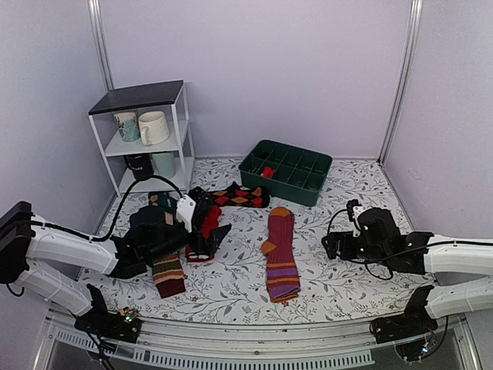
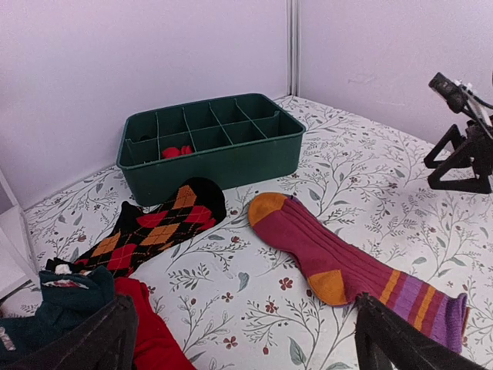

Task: Roll the socks
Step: Roll a pair of socks at the center of the board.

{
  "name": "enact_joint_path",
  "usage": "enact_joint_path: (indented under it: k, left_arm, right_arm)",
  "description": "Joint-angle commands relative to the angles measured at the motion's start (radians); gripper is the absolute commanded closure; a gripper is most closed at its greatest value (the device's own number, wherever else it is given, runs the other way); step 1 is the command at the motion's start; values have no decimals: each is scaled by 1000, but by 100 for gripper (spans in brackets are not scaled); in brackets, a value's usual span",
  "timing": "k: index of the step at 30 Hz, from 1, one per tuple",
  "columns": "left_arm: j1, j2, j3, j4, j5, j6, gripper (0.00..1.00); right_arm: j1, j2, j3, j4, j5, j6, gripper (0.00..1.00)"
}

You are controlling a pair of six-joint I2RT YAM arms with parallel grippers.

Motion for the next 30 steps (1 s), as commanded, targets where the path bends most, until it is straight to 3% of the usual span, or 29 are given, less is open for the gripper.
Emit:
enact_joint_path:
  k: [1,4,8,12,16,23,30]
  left_arm:
    - [15,-15,-6,17,-24,-32,1]
    - [15,-17,-8,21,11,-23,1]
    - [6,-23,-23,36,81,35,0]
    - [2,-45,-29,5,135,48,1]
    - [-5,-62,-46,2,202,44,0]
    - [-184,0,-38,-55,154,104,1]
    - [-214,-6,-109,83,319,71,0]
  right_arm:
    - [2,-8,44,-45,49,-1,0]
    - [3,-21,49,-47,-17,-51,0]
    - [3,-79,-32,89,-205,-145,0]
    - [2,-106,-66,124,-256,-149,0]
    - [24,-91,-110,182,-363,-153,7]
    - [288,-44,-149,274,-286,-224,8]
    - [336,-93,-257,481,-366,-345,10]
